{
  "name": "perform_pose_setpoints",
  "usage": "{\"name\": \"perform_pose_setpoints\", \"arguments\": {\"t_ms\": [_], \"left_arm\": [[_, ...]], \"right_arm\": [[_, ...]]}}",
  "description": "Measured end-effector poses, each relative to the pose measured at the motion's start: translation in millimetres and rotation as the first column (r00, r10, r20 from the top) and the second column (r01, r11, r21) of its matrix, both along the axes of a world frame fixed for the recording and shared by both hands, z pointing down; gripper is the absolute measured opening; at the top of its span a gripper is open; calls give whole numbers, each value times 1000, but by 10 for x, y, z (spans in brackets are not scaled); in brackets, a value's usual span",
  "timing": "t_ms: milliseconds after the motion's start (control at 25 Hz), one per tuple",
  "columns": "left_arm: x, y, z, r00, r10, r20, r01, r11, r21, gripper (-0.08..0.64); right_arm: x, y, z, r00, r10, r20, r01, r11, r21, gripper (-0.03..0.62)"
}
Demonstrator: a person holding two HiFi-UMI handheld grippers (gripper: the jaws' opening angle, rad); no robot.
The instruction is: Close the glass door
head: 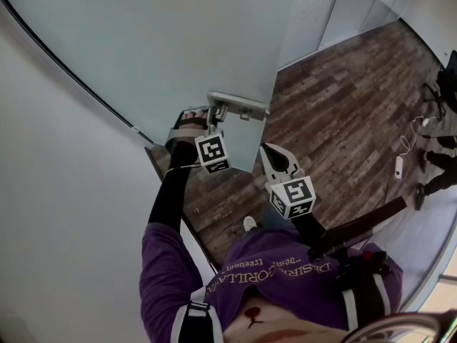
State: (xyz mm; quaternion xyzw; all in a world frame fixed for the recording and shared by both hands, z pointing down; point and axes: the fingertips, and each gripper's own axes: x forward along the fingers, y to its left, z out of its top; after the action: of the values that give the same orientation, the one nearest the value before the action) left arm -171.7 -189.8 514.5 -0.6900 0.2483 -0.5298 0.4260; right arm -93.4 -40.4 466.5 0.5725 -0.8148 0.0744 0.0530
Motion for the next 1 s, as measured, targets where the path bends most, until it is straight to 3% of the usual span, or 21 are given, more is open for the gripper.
{"name": "perform_pose_setpoints", "arguments": {"t_ms": [320, 560, 1000], "left_arm": [[106, -125, -8, 999, -34, -11, 34, 999, -9, 86], [206, -230, 64, 999, -47, -10, 46, 996, -76, 87], [341, -557, 69, 996, -85, 8, 85, 994, -63, 86]], "right_arm": [[120, -69, 18, 1000, -22, 19, 22, 1000, -8, -11], [340, -272, 17, 999, -24, 32, 25, 1000, -17, -11], [522, -768, -162, 996, -80, 25, 80, 997, 12, -11]]}}
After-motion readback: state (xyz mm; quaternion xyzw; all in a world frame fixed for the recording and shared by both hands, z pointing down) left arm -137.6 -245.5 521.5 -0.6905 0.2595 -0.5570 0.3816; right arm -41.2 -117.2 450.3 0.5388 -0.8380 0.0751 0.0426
